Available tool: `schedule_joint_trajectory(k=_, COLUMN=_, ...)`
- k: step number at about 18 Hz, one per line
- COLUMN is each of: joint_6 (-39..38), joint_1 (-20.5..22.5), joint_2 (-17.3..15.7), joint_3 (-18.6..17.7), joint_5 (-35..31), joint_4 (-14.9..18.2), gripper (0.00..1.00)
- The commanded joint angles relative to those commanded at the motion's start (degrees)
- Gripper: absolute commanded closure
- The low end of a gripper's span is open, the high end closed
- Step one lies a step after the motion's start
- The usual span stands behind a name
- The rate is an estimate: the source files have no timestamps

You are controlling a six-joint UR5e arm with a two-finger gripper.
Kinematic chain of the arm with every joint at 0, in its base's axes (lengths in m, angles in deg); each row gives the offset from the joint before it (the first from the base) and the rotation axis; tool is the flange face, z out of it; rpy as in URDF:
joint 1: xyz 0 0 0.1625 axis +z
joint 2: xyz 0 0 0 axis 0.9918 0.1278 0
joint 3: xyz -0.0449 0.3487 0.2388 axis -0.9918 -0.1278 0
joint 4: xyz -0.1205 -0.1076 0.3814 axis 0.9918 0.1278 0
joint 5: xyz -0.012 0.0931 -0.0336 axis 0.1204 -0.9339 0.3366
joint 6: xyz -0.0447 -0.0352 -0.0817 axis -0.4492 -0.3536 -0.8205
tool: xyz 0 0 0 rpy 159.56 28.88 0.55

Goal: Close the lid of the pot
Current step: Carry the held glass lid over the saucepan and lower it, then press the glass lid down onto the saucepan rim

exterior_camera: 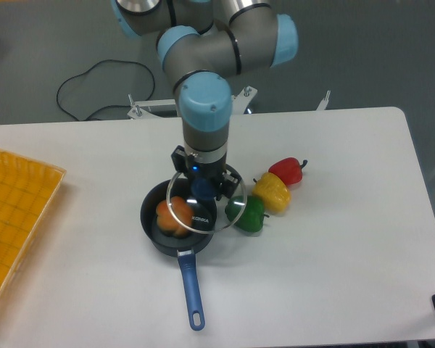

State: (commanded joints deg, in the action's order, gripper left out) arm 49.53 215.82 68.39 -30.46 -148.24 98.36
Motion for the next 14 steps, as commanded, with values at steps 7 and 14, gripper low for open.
schedule_joint_trajectory(k=7, joint_6=-3.3, joint_1=-2.6, joint_2=0.3, joint_3=-0.2, joint_5=-0.1, joint_4=-0.4, gripper=0.44)
schedule_joint_trajectory(k=14, joint_6=-4.2, joint_1=-3.6, joint_2=0.6, joint_3=-0.5, joint_5=-0.1, joint_4=-0.8, gripper=0.44)
